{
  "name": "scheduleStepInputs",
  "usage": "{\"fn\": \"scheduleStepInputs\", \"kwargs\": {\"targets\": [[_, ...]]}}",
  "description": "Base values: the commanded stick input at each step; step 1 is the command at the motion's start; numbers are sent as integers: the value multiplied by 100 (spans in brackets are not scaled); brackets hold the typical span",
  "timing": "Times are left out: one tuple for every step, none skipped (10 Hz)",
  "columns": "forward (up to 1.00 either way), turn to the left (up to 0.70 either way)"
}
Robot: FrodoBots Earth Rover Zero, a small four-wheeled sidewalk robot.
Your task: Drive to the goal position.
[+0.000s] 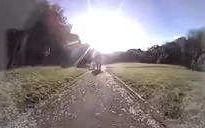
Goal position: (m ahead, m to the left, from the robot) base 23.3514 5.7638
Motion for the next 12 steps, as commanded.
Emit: {"fn": "scheduleStepInputs", "kwargs": {"targets": [[50,0],[50,0],[50,3],[50,11],[50,25],[50,40],[50,50],[50,50],[50,34],[50,1],[50,0],[50,0]]}}
